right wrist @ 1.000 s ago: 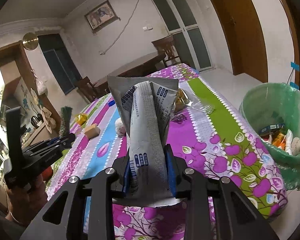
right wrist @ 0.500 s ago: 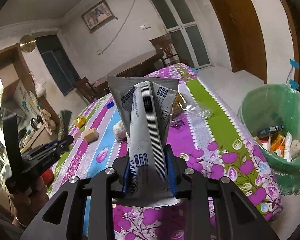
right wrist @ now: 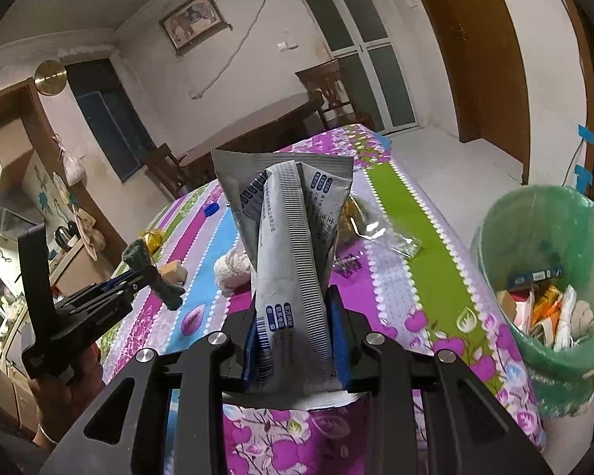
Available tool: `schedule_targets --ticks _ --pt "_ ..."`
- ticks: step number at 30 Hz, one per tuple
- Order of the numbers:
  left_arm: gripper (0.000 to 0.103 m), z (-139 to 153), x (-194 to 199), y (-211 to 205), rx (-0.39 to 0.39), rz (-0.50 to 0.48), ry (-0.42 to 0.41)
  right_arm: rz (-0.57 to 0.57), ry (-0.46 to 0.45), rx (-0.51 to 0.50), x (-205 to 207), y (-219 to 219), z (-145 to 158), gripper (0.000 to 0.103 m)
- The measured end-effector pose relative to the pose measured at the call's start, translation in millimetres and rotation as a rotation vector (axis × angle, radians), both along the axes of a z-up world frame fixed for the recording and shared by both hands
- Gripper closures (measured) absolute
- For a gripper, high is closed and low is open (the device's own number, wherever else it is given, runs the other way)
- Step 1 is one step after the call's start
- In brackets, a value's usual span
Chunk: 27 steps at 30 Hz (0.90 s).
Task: Collect trash
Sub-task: 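Lift the green scouring pad with the left tool and turn toward the bin, then carry the scouring pad and wrapper over the green bin and open both tools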
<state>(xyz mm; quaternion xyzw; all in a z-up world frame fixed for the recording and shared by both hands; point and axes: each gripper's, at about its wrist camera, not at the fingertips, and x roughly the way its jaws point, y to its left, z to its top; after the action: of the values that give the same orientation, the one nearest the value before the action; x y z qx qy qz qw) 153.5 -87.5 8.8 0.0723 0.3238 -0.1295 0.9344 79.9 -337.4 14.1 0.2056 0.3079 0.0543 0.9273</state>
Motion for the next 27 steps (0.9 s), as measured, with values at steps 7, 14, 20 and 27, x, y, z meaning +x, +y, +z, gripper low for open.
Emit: schedule_targets --ticks 7,14,20,27 --pt "0.084 6.6 8.2 26.4 -0.143 -0.097 0.088 0.023 -0.017 -0.006 9.8 7.8 5.4 0.072" --pt "0.084 26.4 9.1 -13.6 -0.14 -0.179 0.056 -0.017 -0.07 -0.036 -2.4 -15.3 38.4 0.072" --pt "0.084 54.4 14.7 -85.6 -0.149 -0.352 0.03 -0.157 -0.068 -0.141 -32.5 -72.4 77.0 0.072" --pt "0.084 56.1 21.9 -192.9 -0.137 -0.598 0.099 -0.304 0.075 -0.222 -50.3 -145.7 86.2 0.072"
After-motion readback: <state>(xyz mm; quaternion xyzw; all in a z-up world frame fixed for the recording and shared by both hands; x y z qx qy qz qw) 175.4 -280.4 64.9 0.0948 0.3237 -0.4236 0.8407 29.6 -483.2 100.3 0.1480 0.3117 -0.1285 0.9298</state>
